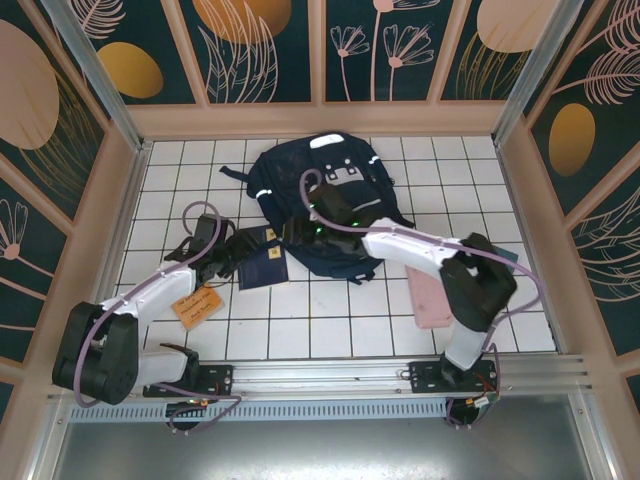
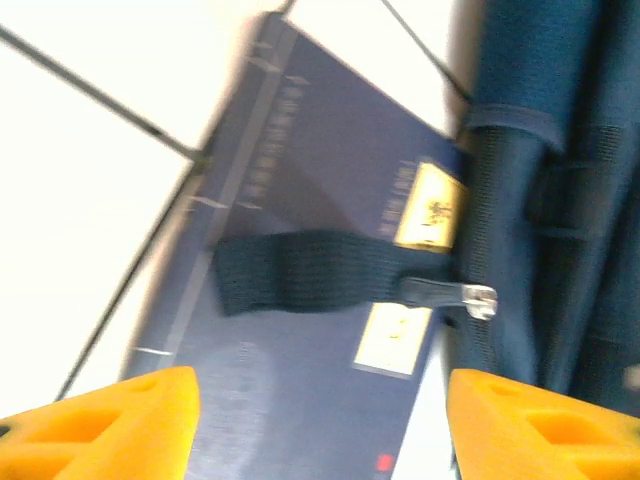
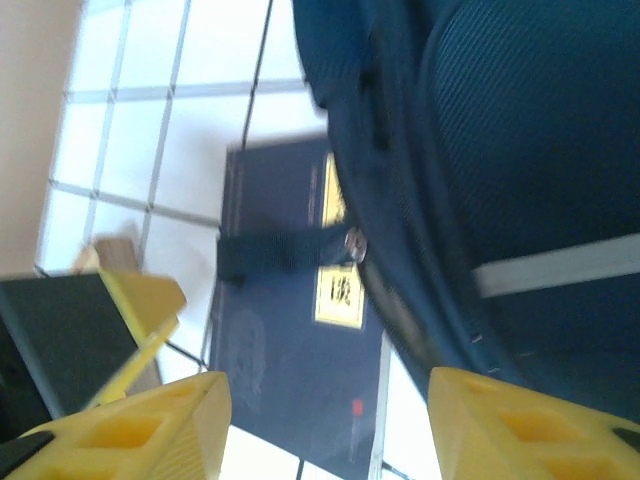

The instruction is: Pack the student bag

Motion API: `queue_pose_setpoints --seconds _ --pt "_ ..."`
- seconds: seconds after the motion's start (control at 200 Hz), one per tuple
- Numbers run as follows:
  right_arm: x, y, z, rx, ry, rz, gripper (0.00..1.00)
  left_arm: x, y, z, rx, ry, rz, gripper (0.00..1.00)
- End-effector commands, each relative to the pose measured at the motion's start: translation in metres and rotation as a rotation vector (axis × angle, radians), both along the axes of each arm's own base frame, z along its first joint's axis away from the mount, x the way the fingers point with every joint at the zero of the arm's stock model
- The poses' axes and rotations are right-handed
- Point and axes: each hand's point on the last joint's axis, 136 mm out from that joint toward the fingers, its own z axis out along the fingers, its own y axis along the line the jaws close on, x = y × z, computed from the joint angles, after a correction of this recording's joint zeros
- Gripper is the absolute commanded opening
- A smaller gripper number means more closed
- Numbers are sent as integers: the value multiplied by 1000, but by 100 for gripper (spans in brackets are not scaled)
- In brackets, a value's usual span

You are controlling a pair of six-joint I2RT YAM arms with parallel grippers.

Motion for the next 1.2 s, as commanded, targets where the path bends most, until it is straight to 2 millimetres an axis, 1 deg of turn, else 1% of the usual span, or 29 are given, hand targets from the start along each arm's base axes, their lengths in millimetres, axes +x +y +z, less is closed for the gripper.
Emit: queue_pose_setpoints --seconds 0.0,0.03,0.035,0.085,0.11,0.12,0.165,0.205,0.33,0.4,0.47,0.526,0.616,0.711,0.841,0.931,1.076,1.196 --pt "-7 6 -28 -131 25 43 52 -11 12 -15 63 41 -20 64" --pt "-8 9 -33 -149 29 47 52 -12 15 -19 75 51 -21 63" --pt "-9 9 -36 -161 35 49 52 -13 15 -20 77 54 -21 62" --pt "-11 14 -46 -194 47 76 48 -16 19 -27 92 73 -17 62" --pt "-11 15 -48 -201 49 83 47 -17 20 -30 98 82 -19 62" --pt "-12 16 -52 -214 57 87 46 -18 20 -31 99 84 -21 62" --pt "-13 18 -58 -230 63 102 46 -20 21 -37 108 103 -23 62" --pt "-14 22 -65 -239 77 123 45 -23 21 -41 111 119 -24 63" --pt "-19 31 -77 -237 112 167 45 -26 22 -49 113 137 -23 68" --pt "-19 33 -83 -245 125 179 44 -27 19 -51 103 145 -42 69" --pt "-19 35 -88 -254 134 192 40 -29 14 -54 86 154 -65 70" --pt "-20 35 -91 -261 138 194 39 -29 10 -56 63 154 -80 69" --pt "-20 35 -98 -276 149 197 36 -30 2 -56 25 152 -103 66" --pt "-21 33 -108 -302 167 197 35 -31 -4 -57 -7 152 -124 60" --pt "-22 32 -118 -323 186 207 34 -29 -16 -53 -67 137 -160 54" --pt "-27 35 -123 -307 208 237 33 -28 -28 -46 -128 112 -208 53" --pt "-33 42 -128 -259 254 279 33 -25 -51 -24 -238 38 -304 51" --pt "-35 44 -128 -223 279 301 35 -21 -61 -2 -301 -34 -346 48"
